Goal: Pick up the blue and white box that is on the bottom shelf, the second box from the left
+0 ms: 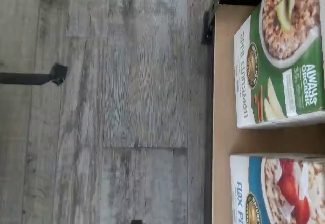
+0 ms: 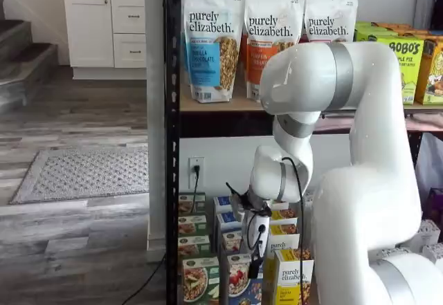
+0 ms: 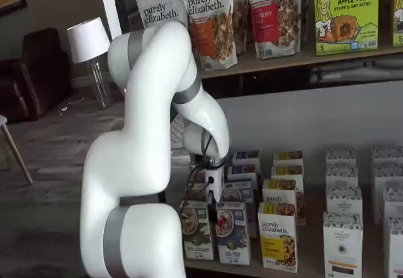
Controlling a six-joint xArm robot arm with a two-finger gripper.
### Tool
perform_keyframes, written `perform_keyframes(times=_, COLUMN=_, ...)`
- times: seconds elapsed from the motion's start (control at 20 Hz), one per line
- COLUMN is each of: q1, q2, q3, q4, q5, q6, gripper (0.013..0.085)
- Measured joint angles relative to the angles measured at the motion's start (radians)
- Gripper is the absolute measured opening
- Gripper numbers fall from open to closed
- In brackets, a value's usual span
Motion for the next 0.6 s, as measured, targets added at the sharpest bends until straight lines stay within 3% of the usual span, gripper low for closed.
perform_keyframes(times=0.15, q1=0.013, q2=0.010, q3=-0.009, q4=0.030, q5=-0.026, q6=-0.015, gripper=0.0850)
perform_keyframes(times=0.6, q1=0.028, q2=0.060, q3=-0.068, q4=0.032, q5=-0.065, q6=0.000, gripper=0.0850)
